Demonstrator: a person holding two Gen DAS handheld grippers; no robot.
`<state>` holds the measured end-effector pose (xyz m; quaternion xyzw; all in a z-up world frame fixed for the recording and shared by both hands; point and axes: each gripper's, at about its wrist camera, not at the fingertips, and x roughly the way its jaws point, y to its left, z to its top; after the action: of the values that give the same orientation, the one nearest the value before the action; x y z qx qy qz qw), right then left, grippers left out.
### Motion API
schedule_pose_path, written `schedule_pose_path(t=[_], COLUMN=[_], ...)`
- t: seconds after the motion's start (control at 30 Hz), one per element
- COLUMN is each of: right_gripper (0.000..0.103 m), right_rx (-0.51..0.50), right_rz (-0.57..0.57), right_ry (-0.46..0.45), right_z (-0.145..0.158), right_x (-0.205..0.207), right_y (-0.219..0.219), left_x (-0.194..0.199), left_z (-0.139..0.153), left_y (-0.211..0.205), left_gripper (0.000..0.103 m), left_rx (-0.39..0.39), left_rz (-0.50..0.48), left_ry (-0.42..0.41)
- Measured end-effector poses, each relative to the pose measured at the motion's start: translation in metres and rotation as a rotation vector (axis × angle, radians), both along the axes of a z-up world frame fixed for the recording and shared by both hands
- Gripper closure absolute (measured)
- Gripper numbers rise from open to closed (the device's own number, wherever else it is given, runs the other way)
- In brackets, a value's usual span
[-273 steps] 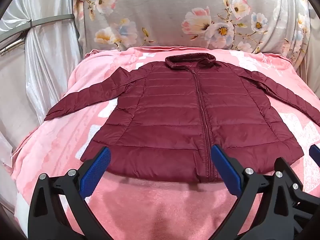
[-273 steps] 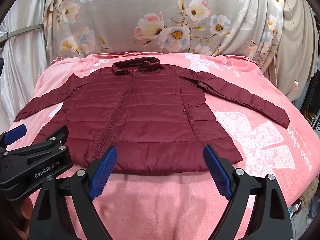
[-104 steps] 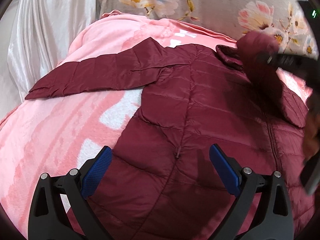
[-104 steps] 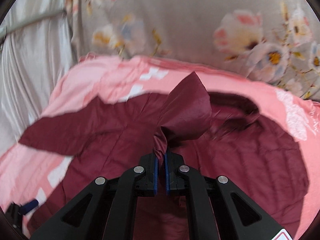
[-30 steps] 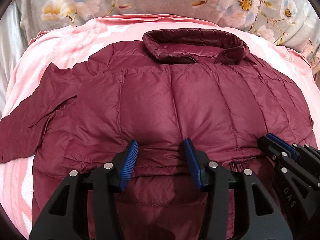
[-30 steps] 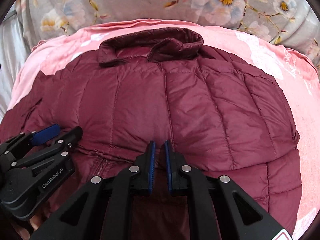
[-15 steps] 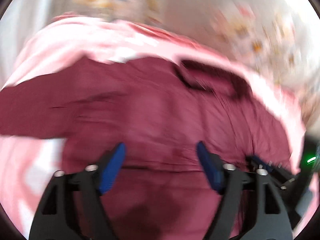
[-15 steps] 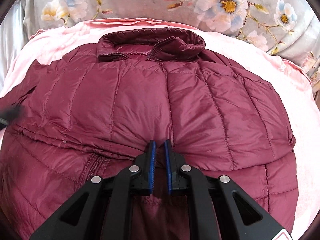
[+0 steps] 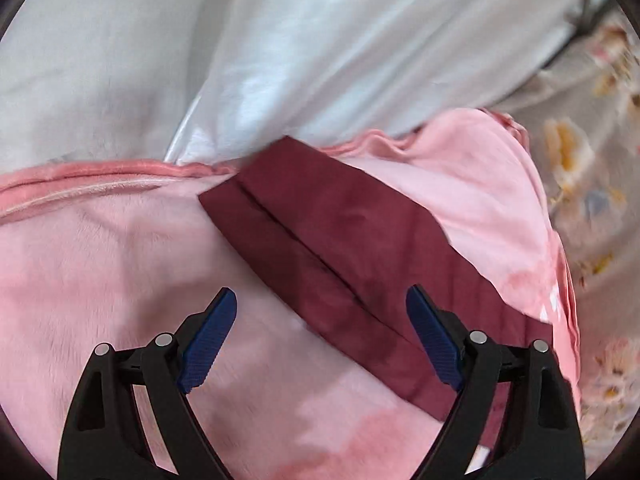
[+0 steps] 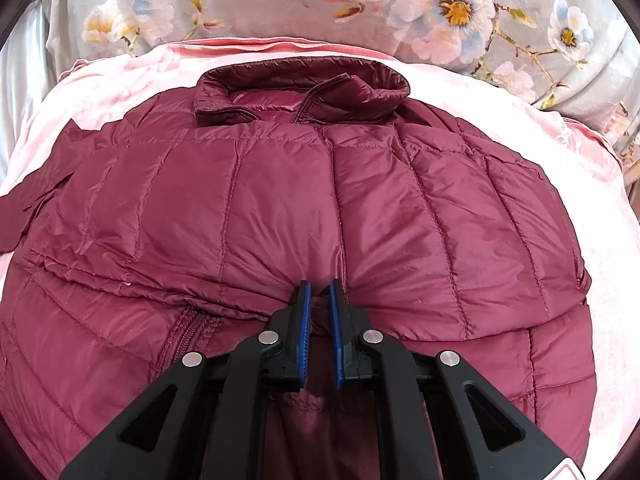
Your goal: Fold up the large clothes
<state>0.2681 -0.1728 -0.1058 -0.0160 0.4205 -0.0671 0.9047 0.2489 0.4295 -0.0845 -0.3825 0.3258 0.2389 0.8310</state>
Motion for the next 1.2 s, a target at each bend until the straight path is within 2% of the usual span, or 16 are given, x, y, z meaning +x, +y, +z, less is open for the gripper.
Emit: schedule_pose_path(t=[0.07,0.13,0.17,0.2,0.27,0.3,0.33,0.43,0.5,0.6,0.7,0.83,0.93,1.0,1.07,1.2], right_gripper=[0.095,0.095,0.095,0.095,0.094,0.094,0.094,0.094,0.094,0.094,0.094,0.094,0.094,0.088,0.087,0.087], right_rx=[-0.001,-0.001,-0.002,-0.003,-0.002,-0.001,-0.001,0.006,0.008,0.015,0.042,0.126,0.209,0.265,0.343,0.388], right_rz=[0.0,0.001,0.001,0.001,0.001,0.001,0.001,0.0,-0.001,-0.001,-0.002,-0.006,-0.035,-0.08,-0.122,-0.138], right_ry=[0.0,0.0,0.0,0.0,-0.001,-0.001,-0.001,-0.002,-0.002,-0.004,-0.008,-0.021,-0.056,-0.105,-0.162,-0.189], right_z=[0.0,0.0,0.0,0.0,0.0,0.0,0.0,0.0,0.0,0.001,0.001,0.003,0.006,0.011,0.017,0.026], right_x=[0.0,0.0,0.0,0.0,0.0,0.0,0.0,0.0,0.0,0.0,0.0,-0.001,-0.005,-0.011,-0.02,-0.037], right_y=[0.0,0.0,0.0,0.0,0.0,0.0,0.0,0.0,0.0,-0.001,-0.005,-0.017,-0.032,-0.047,-0.066,-0.083], left_x=[0.005,0.008,0.011,0.016,0.028,0.031,0.034,0.039,0.043,0.048,0.045,0.041,0.04,0.032,0.035,0.046], left_z=[-0.011,-0.011,-0.009,-0.006,0.004,0.009,0.018,0.06,0.097,0.15,0.195,0.231,0.239,0.235,0.219,0.173], left_y=[0.008,0.004,0.0,-0.001,-0.01,-0.009,-0.016,-0.052,-0.092,-0.159,-0.236,-0.335,-0.402,-0.437,-0.48,-0.537], left_gripper=[0.019,0.024,0.041,0.052,0.083,0.091,0.096,0.098,0.099,0.1,0.1,0.1,0.1,0.1,0.1,0.1], left_rx=[-0.042,-0.007,0.018,0.033,0.073,0.076,0.087,0.213,0.315,0.42,0.506,0.555,0.553,0.547,0.538,0.504], left_rz=[0.0,-0.004,-0.015,-0.028,-0.059,-0.078,-0.106,-0.166,-0.235,-0.362,-0.504,-0.692,-0.81,-0.869,-0.936,-1.028], left_ry=[-0.01,-0.006,0.002,0.007,0.03,0.02,0.009,-0.033,-0.089,-0.182,-0.28,-0.372,-0.415,-0.422,-0.4,-0.31])
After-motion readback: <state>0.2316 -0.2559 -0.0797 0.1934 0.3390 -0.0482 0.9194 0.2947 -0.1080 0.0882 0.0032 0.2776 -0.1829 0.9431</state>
